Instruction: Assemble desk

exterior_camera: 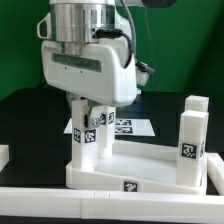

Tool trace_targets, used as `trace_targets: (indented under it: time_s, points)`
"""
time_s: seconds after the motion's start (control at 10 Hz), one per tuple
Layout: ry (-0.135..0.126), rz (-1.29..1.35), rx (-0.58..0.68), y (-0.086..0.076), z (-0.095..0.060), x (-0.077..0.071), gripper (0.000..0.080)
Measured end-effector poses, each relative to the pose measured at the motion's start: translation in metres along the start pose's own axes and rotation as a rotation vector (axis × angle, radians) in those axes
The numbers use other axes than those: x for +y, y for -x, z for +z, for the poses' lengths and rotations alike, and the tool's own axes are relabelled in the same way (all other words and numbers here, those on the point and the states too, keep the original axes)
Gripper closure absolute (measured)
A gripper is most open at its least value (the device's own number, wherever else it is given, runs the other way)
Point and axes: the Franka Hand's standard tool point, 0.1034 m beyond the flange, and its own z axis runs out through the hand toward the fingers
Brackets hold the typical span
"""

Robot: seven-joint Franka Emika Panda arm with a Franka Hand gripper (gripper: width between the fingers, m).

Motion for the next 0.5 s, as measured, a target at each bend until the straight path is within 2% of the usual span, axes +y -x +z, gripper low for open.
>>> trace_targets:
  time_s: [0.3,0.5]
  points:
    - [-0.005,0.167,-0.004,0.0002,0.0001,-0.0004,0.0511]
    - [-0.004,0.143,-0.003,0.0002,0.0001,-0.0004,0.0511]
